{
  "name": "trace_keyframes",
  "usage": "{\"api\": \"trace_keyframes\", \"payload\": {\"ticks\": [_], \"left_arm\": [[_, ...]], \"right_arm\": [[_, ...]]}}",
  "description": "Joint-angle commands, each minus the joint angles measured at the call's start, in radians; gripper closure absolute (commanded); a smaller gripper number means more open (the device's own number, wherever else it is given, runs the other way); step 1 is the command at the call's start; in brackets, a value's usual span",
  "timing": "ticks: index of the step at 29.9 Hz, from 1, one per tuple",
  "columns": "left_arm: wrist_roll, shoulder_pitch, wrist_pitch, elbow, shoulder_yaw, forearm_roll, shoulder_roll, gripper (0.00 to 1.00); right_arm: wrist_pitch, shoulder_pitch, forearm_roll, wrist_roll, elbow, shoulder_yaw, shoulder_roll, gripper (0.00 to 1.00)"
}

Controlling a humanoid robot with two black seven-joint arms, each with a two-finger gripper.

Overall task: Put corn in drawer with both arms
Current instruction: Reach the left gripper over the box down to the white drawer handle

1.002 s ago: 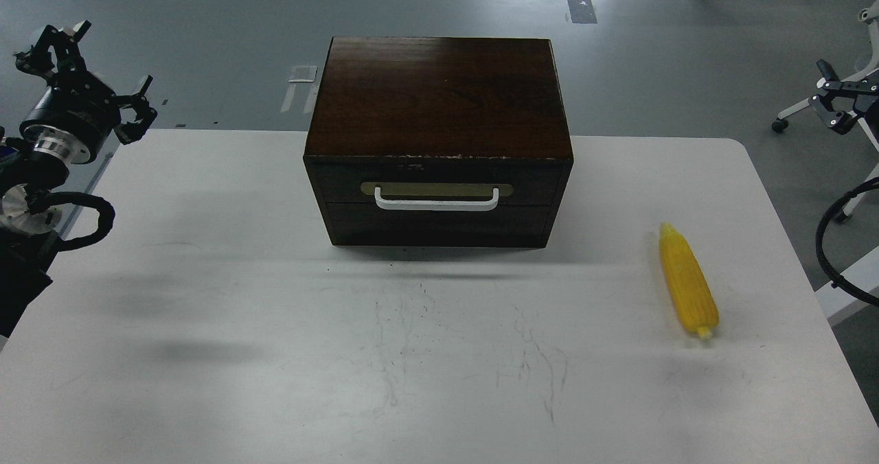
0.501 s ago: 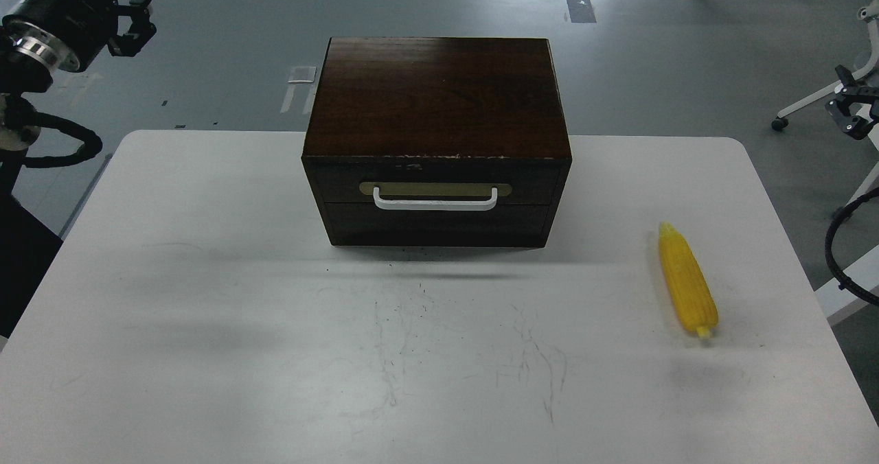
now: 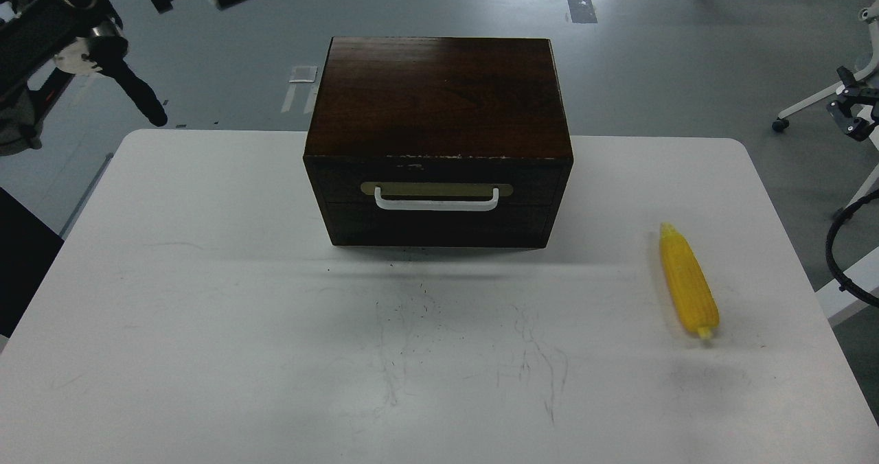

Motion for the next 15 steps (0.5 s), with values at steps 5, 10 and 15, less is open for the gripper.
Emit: {"api": "trace_keyframes", "payload": {"ticks": [5, 10, 15], "left_arm": [[-0.037, 0.006, 0.001, -0.156, 0.003, 0.477, -0.036, 0.06], [-0.046, -0.006, 0.001, -0.243, 0.063, 0.661, -0.066, 0.11], [-0.051, -0.049, 0.001, -0.307, 0.261, 0.891, -0.069, 0.11]], "right_arm": [[0.000, -0.002, 0.002, 0.002, 0.000, 0.009, -0.008, 0.00], [0.000, -0.015, 0.002, 0.004, -0.002, 0.011, -0.010, 0.00], [0.000, -0.019, 0.002, 0.021, 0.000, 0.012, -0.011, 0.00]]}}
